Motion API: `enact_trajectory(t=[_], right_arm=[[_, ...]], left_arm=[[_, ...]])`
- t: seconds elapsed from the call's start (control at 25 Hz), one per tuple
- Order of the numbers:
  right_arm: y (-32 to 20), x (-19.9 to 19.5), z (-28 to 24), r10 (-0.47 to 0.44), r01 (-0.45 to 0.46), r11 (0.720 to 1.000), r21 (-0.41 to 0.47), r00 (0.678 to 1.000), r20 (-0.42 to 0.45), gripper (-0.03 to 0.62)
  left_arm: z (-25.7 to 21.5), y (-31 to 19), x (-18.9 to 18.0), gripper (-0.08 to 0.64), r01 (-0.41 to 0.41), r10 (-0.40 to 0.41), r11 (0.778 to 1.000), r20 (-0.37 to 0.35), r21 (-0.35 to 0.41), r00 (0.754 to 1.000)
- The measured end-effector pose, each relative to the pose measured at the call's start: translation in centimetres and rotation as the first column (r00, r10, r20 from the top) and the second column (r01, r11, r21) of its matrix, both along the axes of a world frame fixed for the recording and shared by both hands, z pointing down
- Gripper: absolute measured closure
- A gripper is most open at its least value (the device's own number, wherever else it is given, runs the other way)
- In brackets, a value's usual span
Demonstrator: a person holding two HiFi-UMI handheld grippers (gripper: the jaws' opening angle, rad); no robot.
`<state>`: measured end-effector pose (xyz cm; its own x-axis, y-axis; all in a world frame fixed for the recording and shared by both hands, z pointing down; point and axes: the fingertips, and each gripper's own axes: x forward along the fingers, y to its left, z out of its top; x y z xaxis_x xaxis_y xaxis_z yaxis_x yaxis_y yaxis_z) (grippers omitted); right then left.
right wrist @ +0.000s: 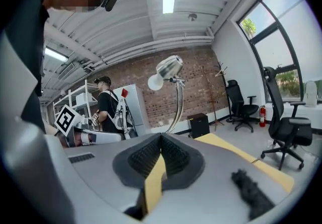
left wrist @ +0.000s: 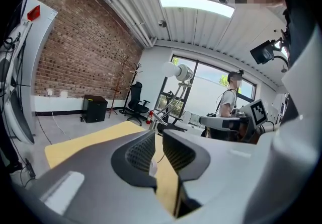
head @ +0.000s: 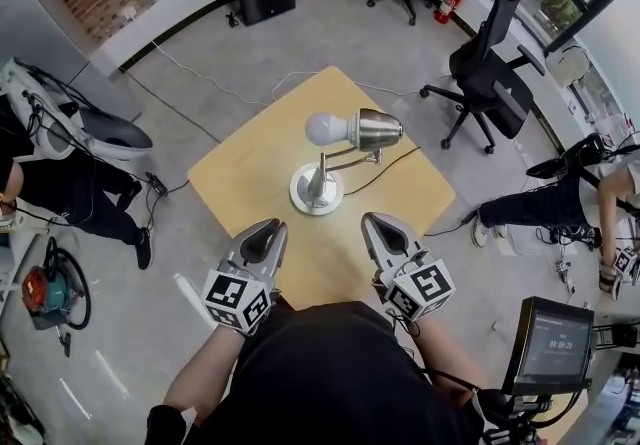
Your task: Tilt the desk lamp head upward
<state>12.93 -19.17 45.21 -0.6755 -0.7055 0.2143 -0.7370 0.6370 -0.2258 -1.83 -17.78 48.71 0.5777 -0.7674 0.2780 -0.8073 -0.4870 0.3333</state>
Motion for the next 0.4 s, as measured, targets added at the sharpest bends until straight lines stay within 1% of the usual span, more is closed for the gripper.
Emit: enact_trajectory(t=[0.12,0.4], right_arm=[[0.17,-0.14,0.67,-0.005,0.004,1.000,-0.005,1.000,-0.023,0.588],[-0.12,-0.45,0.82,0.006,-0.006,1.000,-0.012,1.000,-0.015,0.588]], left_arm=[[0.36,0.08,-0.01,0.508,-0.004,0.004,1.000,0.005,-0.004,1.000],[0.62,0.06,0.23,0.508,-0.017,0.017,1.000,-0.001,-0.008,1.000]])
